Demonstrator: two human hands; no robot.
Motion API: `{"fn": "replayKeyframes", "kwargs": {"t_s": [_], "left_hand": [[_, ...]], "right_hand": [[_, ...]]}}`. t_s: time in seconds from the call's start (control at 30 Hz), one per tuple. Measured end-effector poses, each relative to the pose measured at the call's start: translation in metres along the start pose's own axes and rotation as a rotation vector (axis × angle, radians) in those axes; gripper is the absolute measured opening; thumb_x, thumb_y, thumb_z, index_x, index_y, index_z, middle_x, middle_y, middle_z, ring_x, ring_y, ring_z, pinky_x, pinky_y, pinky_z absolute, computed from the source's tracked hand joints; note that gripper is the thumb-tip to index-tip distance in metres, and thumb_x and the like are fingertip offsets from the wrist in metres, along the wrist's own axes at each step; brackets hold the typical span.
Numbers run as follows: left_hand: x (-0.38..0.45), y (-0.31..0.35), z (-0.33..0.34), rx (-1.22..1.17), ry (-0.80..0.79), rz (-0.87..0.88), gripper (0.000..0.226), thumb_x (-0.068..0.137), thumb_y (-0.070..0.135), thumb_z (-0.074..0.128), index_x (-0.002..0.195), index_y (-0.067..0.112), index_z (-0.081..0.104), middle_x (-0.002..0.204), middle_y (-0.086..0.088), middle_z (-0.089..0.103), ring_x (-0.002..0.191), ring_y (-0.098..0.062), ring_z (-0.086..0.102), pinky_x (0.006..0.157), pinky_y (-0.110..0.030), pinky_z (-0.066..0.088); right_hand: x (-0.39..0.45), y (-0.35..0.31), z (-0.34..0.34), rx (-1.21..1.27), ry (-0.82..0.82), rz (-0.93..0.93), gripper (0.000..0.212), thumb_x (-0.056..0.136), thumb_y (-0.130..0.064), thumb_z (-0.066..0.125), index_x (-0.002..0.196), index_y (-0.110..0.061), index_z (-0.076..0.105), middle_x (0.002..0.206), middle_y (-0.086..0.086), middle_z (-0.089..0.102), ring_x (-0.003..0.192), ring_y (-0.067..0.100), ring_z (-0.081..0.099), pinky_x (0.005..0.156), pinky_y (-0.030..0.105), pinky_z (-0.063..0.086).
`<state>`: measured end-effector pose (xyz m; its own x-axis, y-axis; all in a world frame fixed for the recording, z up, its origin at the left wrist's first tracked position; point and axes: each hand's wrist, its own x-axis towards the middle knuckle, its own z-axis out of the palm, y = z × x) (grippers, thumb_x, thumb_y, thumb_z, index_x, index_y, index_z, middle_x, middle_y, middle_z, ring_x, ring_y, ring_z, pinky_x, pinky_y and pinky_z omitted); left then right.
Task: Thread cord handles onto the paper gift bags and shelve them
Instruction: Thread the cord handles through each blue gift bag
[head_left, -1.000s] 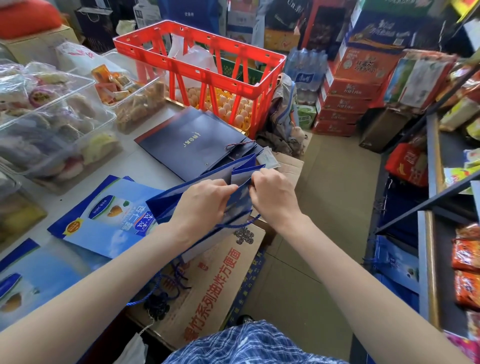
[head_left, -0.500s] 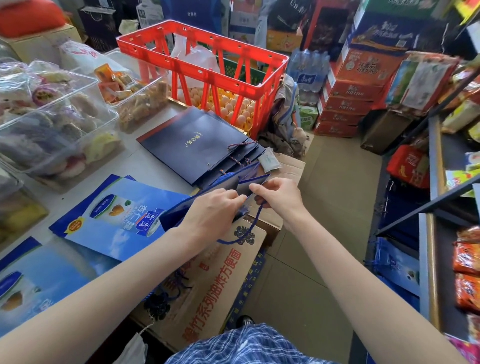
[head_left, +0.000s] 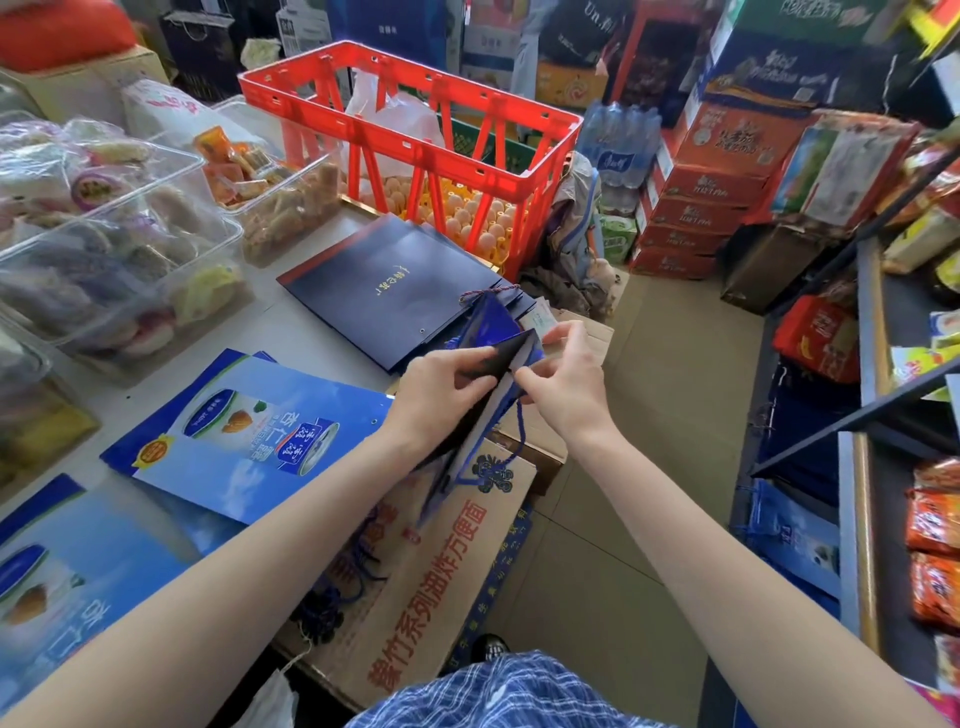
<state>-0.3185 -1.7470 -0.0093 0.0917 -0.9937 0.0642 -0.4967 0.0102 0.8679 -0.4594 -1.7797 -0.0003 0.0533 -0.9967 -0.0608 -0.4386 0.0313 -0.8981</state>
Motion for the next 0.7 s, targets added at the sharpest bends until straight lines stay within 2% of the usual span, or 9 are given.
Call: {"fn": "replayKeyframes", "kwargs": {"t_s": [0.07, 0.17, 0.23, 0.3, 0.4, 0.47, 0.53, 0.63, 0.7], "left_hand": [[0.004, 0.006, 0.0, 0.006, 0.026, 0.017, 0.028, 0.081, 0.012, 0.069, 0.109, 0.015, 0.07, 0.099, -0.001, 0.072, 0.086, -0.008, 0.068, 0.088, -0.031, 0.053], [0.009, 0.01, -0.001, 0.161, 0.098, 0.087, 0.014, 0.082, 0.016, 0.069, 0.094, 0.017, 0.075, 0.089, -0.001, 0.074, 0.08, -0.014, 0.067, 0.084, -0.031, 0.051], [0.01, 0.008, -0.004, 0.281, 0.106, 0.146, 0.013, 0.084, 0.019, 0.066, 0.093, 0.019, 0.075, 0.089, -0.001, 0.073, 0.082, -0.018, 0.066, 0.082, -0.031, 0.049], [0.01, 0.004, -0.008, 0.376, 0.032, 0.197, 0.016, 0.085, 0.02, 0.064, 0.096, 0.019, 0.075, 0.093, -0.003, 0.073, 0.085, -0.021, 0.066, 0.08, -0.029, 0.046], [0.009, 0.002, -0.012, 0.413, 0.0, 0.237, 0.016, 0.085, 0.02, 0.063, 0.096, 0.018, 0.075, 0.093, -0.005, 0.073, 0.085, -0.023, 0.065, 0.077, -0.024, 0.042], [0.008, 0.002, -0.013, 0.411, 0.017, 0.225, 0.015, 0.085, 0.018, 0.064, 0.095, 0.017, 0.075, 0.092, -0.004, 0.073, 0.085, -0.021, 0.065, 0.079, -0.024, 0.042], [0.009, -0.001, -0.015, 0.389, -0.004, 0.181, 0.013, 0.083, 0.014, 0.066, 0.093, 0.015, 0.076, 0.086, -0.004, 0.073, 0.081, -0.02, 0.065, 0.08, -0.026, 0.046], [0.013, -0.004, -0.019, 0.205, -0.087, 0.047, 0.01, 0.08, 0.005, 0.069, 0.087, 0.009, 0.075, 0.074, -0.004, 0.069, 0.067, -0.016, 0.068, 0.076, -0.03, 0.056], [0.012, -0.002, -0.021, 0.137, -0.172, -0.04, 0.008, 0.081, 0.004, 0.068, 0.085, 0.006, 0.074, 0.075, -0.007, 0.071, 0.062, -0.01, 0.068, 0.072, -0.023, 0.057]], "right_hand": [[-0.003, 0.0, 0.003, 0.003, -0.012, -0.036, 0.036, 0.083, -0.007, 0.065, 0.102, -0.021, 0.038, 0.085, 0.017, 0.066, 0.075, 0.028, 0.066, 0.072, 0.048, 0.056], [-0.005, 0.002, 0.008, -0.042, -0.014, -0.096, 0.035, 0.084, -0.009, 0.063, 0.099, -0.026, 0.035, 0.079, 0.018, 0.066, 0.07, 0.03, 0.065, 0.073, 0.05, 0.054], [-0.004, 0.001, 0.009, -0.067, -0.021, -0.14, 0.034, 0.085, -0.009, 0.061, 0.094, -0.031, 0.037, 0.073, 0.017, 0.066, 0.067, 0.03, 0.065, 0.072, 0.05, 0.054], [-0.004, 0.0, 0.009, -0.105, -0.048, -0.172, 0.032, 0.087, -0.008, 0.059, 0.084, -0.036, 0.043, 0.068, 0.014, 0.066, 0.065, 0.028, 0.065, 0.069, 0.049, 0.055], [-0.004, 0.001, 0.011, -0.1, -0.068, -0.144, 0.027, 0.086, -0.009, 0.06, 0.08, -0.035, 0.057, 0.072, 0.009, 0.068, 0.069, 0.024, 0.067, 0.071, 0.047, 0.056], [-0.003, 0.0, 0.012, -0.125, -0.093, -0.124, 0.017, 0.085, -0.01, 0.06, 0.087, -0.025, 0.068, 0.077, 0.004, 0.069, 0.073, 0.021, 0.067, 0.074, 0.044, 0.057], [0.0, -0.003, 0.011, -0.225, -0.14, -0.122, 0.016, 0.084, -0.01, 0.06, 0.092, -0.017, 0.072, 0.079, 0.001, 0.068, 0.073, 0.017, 0.065, 0.075, 0.037, 0.057], [-0.001, -0.005, 0.005, -0.282, -0.209, -0.099, 0.015, 0.083, -0.005, 0.06, 0.086, -0.01, 0.074, 0.077, 0.004, 0.067, 0.07, 0.017, 0.062, 0.073, 0.034, 0.056], [-0.004, -0.002, 0.005, -0.268, -0.25, -0.06, 0.012, 0.082, -0.006, 0.063, 0.082, -0.013, 0.072, 0.075, 0.003, 0.066, 0.069, 0.016, 0.062, 0.072, 0.034, 0.057]]}}
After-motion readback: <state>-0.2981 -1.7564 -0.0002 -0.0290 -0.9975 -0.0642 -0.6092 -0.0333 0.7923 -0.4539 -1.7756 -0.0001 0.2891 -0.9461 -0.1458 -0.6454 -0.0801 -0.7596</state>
